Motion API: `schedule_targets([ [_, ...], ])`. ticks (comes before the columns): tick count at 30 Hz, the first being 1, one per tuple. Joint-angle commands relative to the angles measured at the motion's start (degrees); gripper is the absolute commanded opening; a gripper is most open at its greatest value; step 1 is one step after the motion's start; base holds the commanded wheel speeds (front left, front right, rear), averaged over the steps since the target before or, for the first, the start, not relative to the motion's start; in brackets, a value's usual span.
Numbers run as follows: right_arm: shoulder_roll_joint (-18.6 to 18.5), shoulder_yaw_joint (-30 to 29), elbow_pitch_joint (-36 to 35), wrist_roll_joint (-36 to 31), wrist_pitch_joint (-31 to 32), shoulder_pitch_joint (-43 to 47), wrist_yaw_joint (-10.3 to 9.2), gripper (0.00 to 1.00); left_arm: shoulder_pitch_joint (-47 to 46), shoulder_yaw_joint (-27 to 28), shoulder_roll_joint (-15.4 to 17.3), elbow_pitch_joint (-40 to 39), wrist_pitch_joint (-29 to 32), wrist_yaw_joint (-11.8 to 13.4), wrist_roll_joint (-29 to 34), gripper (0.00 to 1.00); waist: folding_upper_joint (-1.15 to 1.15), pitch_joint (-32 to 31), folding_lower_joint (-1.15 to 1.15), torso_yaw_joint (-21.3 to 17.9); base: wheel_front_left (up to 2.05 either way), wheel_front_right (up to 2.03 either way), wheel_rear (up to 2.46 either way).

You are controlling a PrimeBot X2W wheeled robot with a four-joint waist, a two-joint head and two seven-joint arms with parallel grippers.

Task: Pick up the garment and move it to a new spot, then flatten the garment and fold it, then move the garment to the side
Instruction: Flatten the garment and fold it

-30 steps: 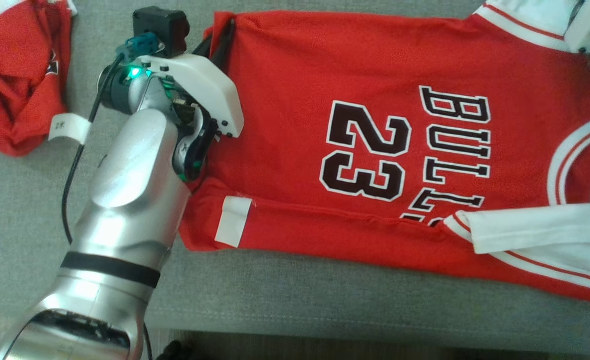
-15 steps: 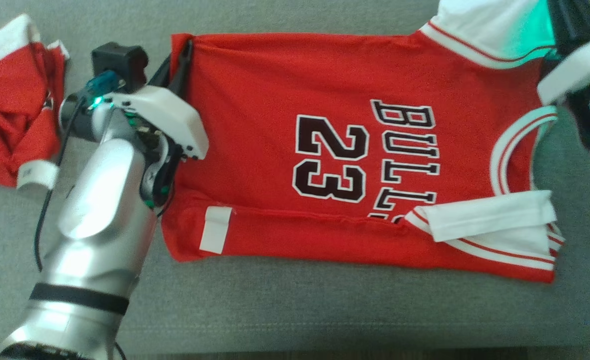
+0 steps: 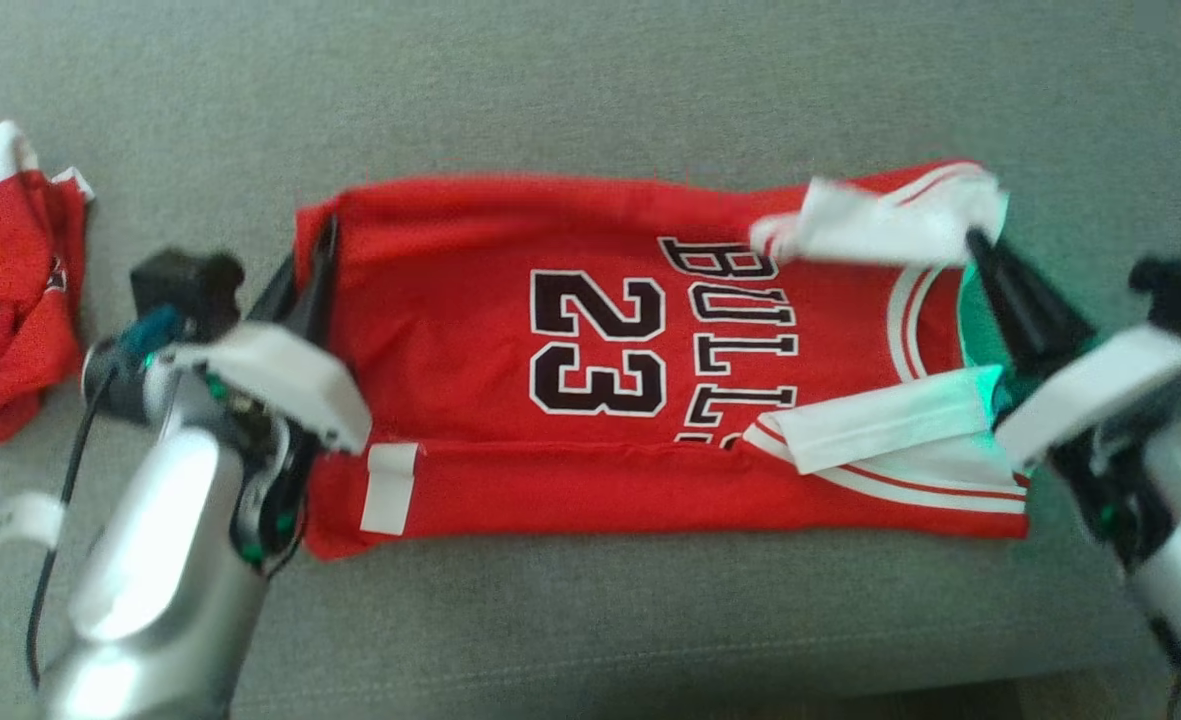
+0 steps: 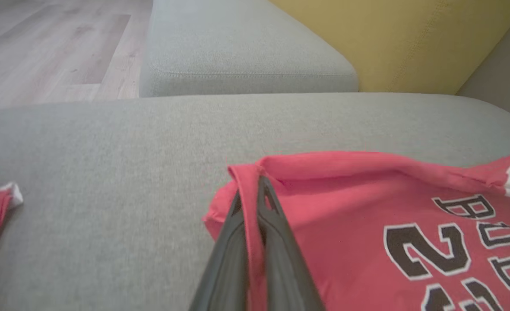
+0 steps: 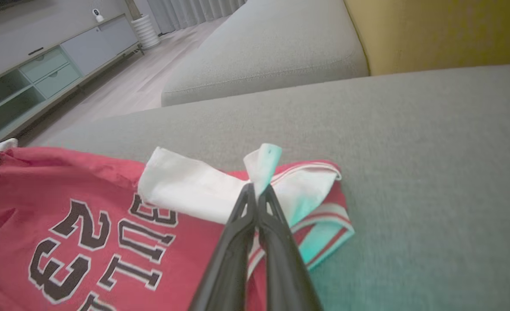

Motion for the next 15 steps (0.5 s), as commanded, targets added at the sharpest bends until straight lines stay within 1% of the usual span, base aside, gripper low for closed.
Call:
schedule_targets([
  [1,0.07,-0.95,-2.69,0.36,-0.17,2.99,0.2,0.0,0.82,3.22,2.69,-2.74,-0.44,0.61,-0.8,0.0,0.0,-0.58,0.0,-0.59,0.0,0.0,0.0],
  [6,2.13,-3.99,-5.67,-0.64,0.78,9.85,0.2,0.0,5.9,4.01,4.2,-4.44,-1.63,1.35,-1.33,0.0,0.0,-1.22,0.0,-1.46,0.0,0.0,0.0],
  [13,5.41,-10.2,-8.67,-4.09,2.83,17.53,0.2,0.0,11.27,3.88,4.44,-5.94,-1.79,2.52,-2.03,0.0,0.0,-2.03,0.0,-2.12,0.0,0.0,0.0],
  [15,5.93,-10.92,-9.11,-4.61,3.28,18.42,0.2,0.0,12.02,3.76,4.31,-6.06,-1.52,2.69,-2.22,0.0,0.0,-2.13,0.0,-2.18,0.0,0.0,0.0],
])
